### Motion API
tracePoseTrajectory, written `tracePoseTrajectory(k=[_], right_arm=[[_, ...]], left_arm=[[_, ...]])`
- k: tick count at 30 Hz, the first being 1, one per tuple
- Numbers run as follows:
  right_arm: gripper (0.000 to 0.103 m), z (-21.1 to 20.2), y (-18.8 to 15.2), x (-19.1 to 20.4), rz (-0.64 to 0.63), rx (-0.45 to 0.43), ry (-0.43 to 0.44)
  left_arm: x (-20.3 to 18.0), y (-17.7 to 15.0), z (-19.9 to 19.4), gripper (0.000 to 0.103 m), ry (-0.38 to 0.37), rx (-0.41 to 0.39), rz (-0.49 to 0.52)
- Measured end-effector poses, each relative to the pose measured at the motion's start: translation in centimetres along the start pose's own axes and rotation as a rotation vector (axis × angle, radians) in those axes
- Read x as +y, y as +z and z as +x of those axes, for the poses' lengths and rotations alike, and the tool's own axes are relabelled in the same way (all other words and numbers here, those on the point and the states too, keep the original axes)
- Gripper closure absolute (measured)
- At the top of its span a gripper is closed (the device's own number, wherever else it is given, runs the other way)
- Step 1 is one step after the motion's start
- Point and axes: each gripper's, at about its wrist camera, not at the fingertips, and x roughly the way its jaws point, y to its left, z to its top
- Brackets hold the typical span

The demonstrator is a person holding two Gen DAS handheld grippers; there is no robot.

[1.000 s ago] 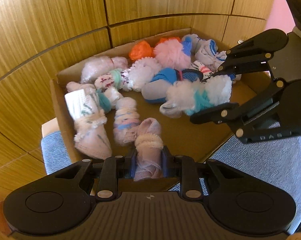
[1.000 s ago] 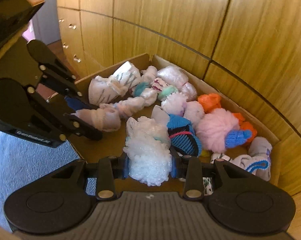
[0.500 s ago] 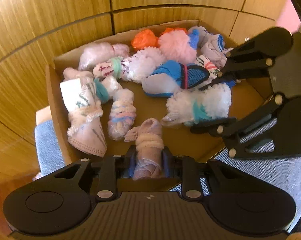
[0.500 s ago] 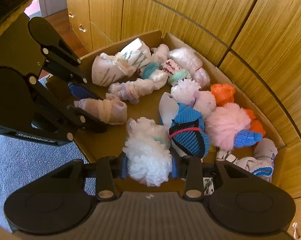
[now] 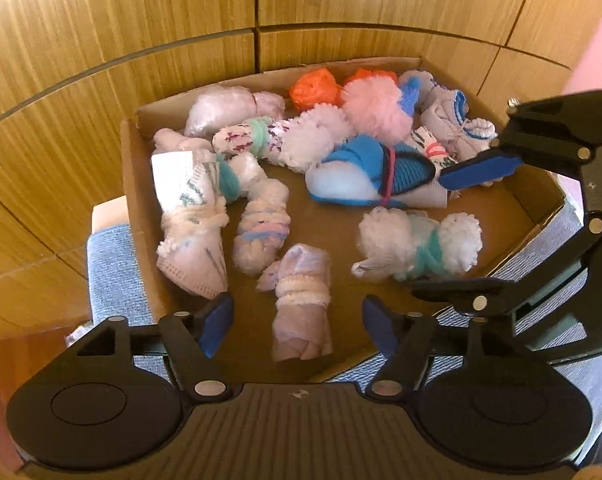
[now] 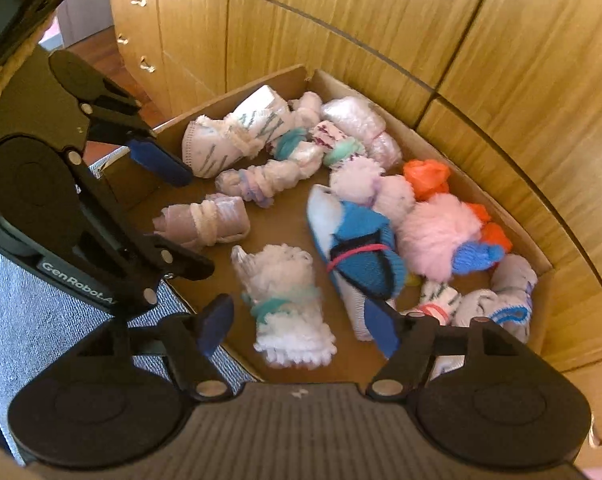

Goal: Organize objects

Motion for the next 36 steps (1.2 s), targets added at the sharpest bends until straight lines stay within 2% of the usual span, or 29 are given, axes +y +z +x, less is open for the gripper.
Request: tracePoseTrajectory(k=[4,8,12,25,30,36], right_arm=[[0.026,-1.2,-0.6,0.0,0.067,-0.025,-0.010],[0.014,-2.4,-1.2,0.1,0.119,-0.045,-0.021],[0.007,-3.1,-1.7,0.1,0.138,-0.066,-0.028],[0.004,-3.6,-3.3,1.0,0.279,-0.114,-0.104],[0.001,-4.4,-4.7,1.5,0.366,-0.151,-0.119],[0.001,-5.4,-6.3,2.0,0.439,-0.193,-0.129]], left_arm=[[0.0,-0.2,-0.9,0.015,0.013,-0.016,-0.050],[-0.4,-0.5,-2.2,0.014,0.016,-0.030,-0.092],[-1.0,-0.6,-3.4,0.001,0.009,-0.052,-0.125],[-3.1,-1.7,-6.1,0.001,0.049,-0.140,-0.212],[-3.6,-2.6,-7.3,0.001,0.053,-0.207,-0.249],[-5.7,-3.4,-8.8,0.001,0.137,-0.298,-0.189]])
